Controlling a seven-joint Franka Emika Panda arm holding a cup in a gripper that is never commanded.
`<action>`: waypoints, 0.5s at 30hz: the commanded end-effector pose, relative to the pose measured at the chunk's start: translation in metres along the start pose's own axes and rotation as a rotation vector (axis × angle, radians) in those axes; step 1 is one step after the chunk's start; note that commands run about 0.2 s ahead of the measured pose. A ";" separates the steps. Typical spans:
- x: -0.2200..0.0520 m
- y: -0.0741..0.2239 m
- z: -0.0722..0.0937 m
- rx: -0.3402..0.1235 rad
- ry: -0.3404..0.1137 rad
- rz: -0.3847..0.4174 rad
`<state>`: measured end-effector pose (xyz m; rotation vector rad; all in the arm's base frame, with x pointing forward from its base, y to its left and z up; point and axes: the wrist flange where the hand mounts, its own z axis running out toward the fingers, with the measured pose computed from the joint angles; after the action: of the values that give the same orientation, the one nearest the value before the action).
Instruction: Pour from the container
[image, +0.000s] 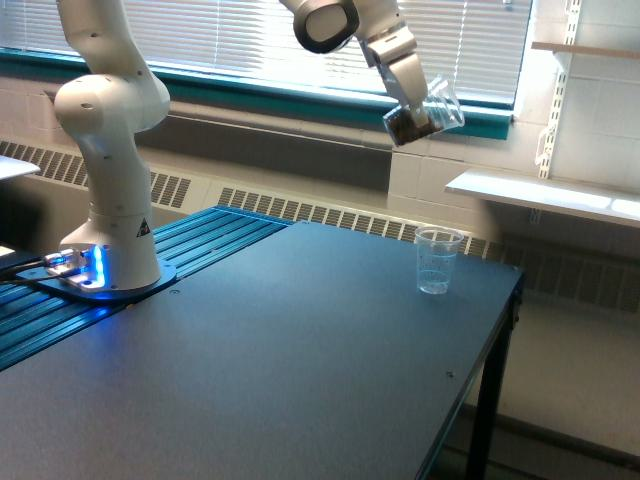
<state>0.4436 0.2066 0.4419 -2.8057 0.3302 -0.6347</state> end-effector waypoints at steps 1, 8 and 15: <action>-0.016 -0.005 0.013 -0.019 -0.024 -0.014; -0.031 -0.003 0.029 -0.050 -0.053 -0.019; -0.043 0.000 0.043 -0.084 -0.080 -0.036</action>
<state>0.4282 0.2217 0.3945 -2.9060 0.2707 -0.5429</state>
